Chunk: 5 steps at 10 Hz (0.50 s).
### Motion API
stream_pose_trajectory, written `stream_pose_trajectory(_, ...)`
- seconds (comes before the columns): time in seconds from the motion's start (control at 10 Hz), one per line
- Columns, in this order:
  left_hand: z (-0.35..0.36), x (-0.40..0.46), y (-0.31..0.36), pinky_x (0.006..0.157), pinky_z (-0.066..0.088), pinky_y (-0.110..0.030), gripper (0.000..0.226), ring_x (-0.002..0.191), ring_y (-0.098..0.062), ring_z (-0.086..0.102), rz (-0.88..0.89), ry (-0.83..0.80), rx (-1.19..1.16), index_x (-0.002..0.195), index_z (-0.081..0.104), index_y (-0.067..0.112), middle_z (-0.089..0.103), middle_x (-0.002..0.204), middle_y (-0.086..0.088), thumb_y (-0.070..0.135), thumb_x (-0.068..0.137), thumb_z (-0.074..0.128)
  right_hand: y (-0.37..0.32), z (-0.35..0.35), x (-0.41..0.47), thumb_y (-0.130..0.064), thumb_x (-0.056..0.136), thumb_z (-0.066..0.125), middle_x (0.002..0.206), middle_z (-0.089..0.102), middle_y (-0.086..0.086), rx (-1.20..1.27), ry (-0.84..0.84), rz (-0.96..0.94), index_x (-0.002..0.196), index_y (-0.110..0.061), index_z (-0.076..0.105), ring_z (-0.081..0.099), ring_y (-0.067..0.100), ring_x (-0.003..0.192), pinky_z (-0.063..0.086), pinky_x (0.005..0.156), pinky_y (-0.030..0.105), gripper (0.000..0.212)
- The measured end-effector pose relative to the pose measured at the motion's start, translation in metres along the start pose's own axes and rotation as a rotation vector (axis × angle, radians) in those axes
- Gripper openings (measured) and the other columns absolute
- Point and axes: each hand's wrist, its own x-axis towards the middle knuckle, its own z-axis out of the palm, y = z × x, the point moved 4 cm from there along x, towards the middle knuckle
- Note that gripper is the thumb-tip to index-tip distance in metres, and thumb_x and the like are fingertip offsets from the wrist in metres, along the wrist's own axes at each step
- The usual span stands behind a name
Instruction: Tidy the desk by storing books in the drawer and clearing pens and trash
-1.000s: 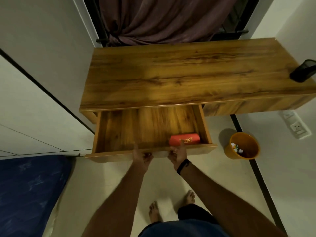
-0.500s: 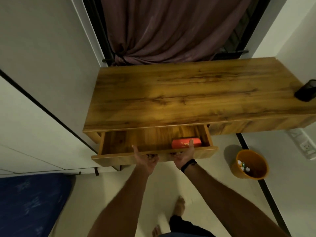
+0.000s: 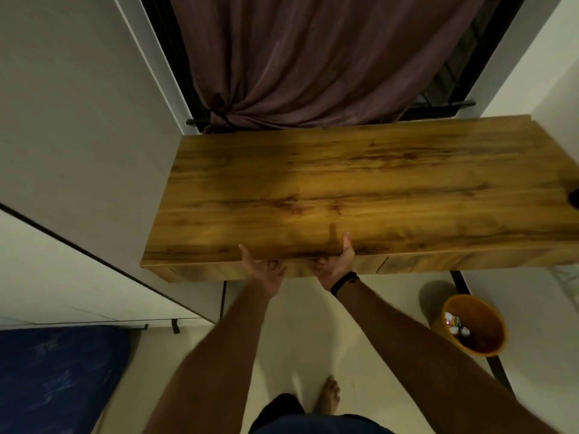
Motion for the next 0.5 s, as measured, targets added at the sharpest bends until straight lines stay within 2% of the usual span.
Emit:
stream_pose_trajectory(0.1,0.0,0.012,0.001,0.108,0.032,-0.044,0.112,0.129,-0.029,0.043,-0.021,0.009,0.083,0.149,0.026,0.01,0.045,0.141,-0.013,0.088,0.07,0.036,-0.001,-0.004,0.007,-0.077,0.073,0.056,0.129,0.061,0.014,-0.034,-0.014,-0.017,0.128,-0.019,0.058,0.054,0.037,0.124,0.044,0.104,0.05,0.08)
stream_pose_trajectory(0.2,0.004,0.022,0.001,0.103,0.039,-0.045,0.1,0.122,-0.032,0.048,-0.047,0.083,0.365,0.148,0.028,0.016,0.047,0.136,-0.016,0.085,0.075,0.033,-0.006,-0.005,0.014,-0.078,0.068,0.06,0.13,0.057,0.014,-0.125,-0.006,0.04,0.136,-0.018,0.05,0.057,0.037,0.113,0.052,0.094,0.046,0.091)
stream_pose_trajectory(0.3,0.01,0.026,0.009,0.103,0.042,-0.045,0.089,0.121,-0.038,0.052,-0.149,0.184,0.925,0.144,0.036,0.013,0.047,0.139,-0.021,0.075,0.081,0.044,-0.017,0.008,0.009,-0.067,0.075,0.063,0.136,0.048,0.017,-0.419,0.054,0.166,0.144,-0.017,0.035,0.056,0.037,0.108,0.051,0.086,0.042,0.089)
stream_pose_trajectory(0.4,0.035,0.03,0.024,0.101,0.046,-0.041,0.08,0.114,-0.031,0.059,-0.273,0.103,1.425,0.123,0.057,0.002,0.062,0.125,-0.015,0.07,0.085,0.043,-0.03,0.024,0.003,-0.052,0.091,0.053,0.146,0.042,0.021,-0.955,0.083,0.366,0.15,-0.017,0.024,0.054,0.037,0.121,0.049,0.098,0.039,0.075)
stream_pose_trajectory(0.5,0.072,0.047,0.037,0.085,0.05,-0.035,0.061,0.118,-0.032,0.058,-0.004,0.039,1.587,0.123,0.057,0.007,0.061,0.128,-0.013,0.058,0.091,0.046,-0.056,0.045,-0.002,-0.04,0.1,0.037,0.128,0.059,0.013,-1.315,0.113,0.23,0.147,-0.019,0.036,0.061,0.021,0.088,0.05,0.08,0.031,0.052)
